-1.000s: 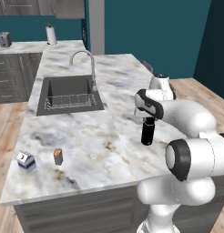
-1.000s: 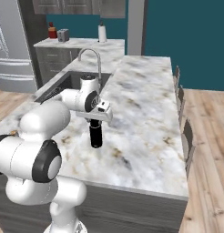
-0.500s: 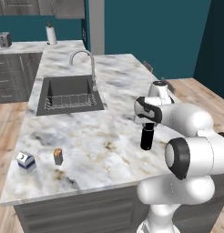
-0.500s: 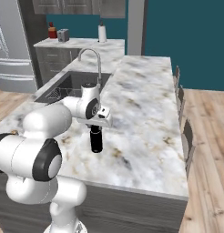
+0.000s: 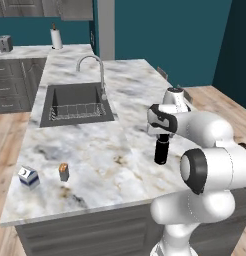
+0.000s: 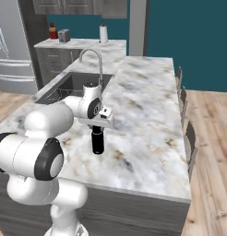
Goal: Move the drinks to the dining counter.
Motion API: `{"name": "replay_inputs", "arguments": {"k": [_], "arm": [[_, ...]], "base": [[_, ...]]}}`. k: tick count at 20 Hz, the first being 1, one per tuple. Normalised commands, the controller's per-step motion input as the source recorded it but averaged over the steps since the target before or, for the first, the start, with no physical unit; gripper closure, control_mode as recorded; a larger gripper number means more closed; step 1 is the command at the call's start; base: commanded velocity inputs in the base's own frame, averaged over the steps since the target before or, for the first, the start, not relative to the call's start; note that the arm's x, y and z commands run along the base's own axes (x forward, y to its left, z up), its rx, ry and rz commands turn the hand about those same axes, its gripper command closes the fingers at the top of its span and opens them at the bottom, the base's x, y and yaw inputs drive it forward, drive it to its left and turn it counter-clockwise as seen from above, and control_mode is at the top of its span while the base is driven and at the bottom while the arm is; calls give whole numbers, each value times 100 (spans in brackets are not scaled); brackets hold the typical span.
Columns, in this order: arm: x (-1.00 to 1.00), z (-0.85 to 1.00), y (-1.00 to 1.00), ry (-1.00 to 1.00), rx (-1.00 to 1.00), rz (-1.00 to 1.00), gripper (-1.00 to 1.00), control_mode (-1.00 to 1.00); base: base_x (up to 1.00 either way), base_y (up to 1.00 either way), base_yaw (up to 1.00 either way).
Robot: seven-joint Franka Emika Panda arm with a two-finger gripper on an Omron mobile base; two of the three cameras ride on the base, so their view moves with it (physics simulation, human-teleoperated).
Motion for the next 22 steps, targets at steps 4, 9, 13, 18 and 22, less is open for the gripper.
{"name": "replay_inputs", "arguments": {"k": [4, 9, 13, 18, 22], "arm": [[0, 0, 0, 0, 0, 0, -100, -100], [0, 2, 0, 0, 0, 0, -100, -100], [-6, 17, 0, 0, 0, 0, -100, -100], [-22, 43, 2, 0, 0, 0, -100, -100], [-44, 60, 7, 0, 0, 0, -100, -100]], "base": [[0, 0, 0], [0, 0, 0], [0, 0, 0], [0, 0, 0], [0, 0, 0]]}}
